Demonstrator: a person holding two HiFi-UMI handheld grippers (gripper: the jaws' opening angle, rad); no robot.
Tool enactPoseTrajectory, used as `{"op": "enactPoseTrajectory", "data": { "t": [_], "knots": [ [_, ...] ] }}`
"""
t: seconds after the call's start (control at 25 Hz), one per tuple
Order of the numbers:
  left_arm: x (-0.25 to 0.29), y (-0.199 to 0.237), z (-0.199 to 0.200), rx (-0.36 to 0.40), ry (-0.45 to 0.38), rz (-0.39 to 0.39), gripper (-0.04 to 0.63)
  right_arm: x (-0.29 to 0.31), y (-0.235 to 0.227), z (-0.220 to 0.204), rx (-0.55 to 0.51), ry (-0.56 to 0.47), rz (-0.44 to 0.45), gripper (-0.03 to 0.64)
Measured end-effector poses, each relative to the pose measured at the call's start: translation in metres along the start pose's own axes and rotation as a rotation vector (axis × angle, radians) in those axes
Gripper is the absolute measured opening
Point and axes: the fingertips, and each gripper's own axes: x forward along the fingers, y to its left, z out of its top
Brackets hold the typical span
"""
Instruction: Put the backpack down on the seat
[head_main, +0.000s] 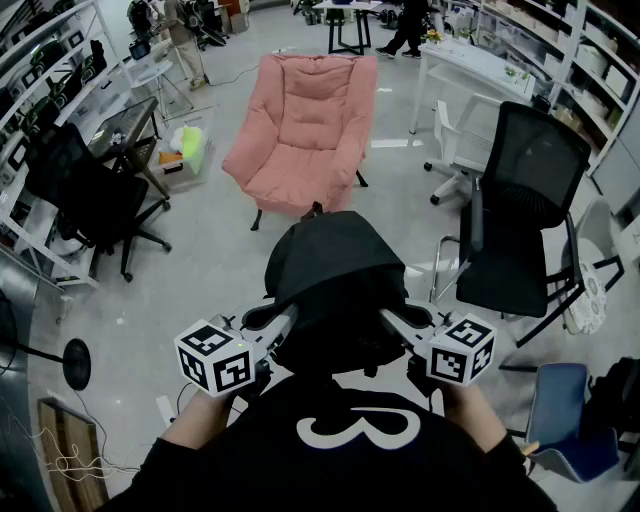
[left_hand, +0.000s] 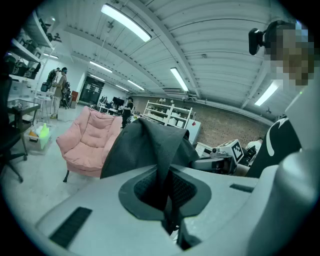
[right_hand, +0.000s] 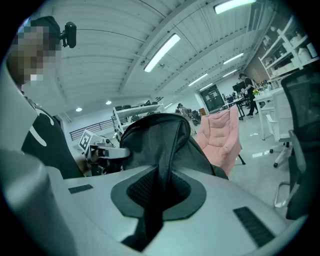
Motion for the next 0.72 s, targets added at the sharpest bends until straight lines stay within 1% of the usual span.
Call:
{"op": "enactPoseTrajectory", "data": {
  "t": [0.16,0.44,0.6,0.72],
  "knots": [
    [0.018,0.004,-0.002,0.0,0.014,-0.012,0.013,-0.001,-0.017,-0.003,0.017,0.001,-0.013,0.029],
    [0.042,0.027,0.004,-0.021,0.026,-0.046,0.014,0.015,-0.042,0.004,0.027,0.02,-0.058,0.031],
    [0.055,0.056,0.014,-0.034,0.036,-0.054,0.014,0.04,-0.061,0.014,0.047,0.029,-0.068,0.031],
    [0.069,0.084,0.02,-0.046,0.055,-0.051,0.012,0.065,-0.079,0.017,0.087,0.042,-0.068,0.031]
  ]
}}
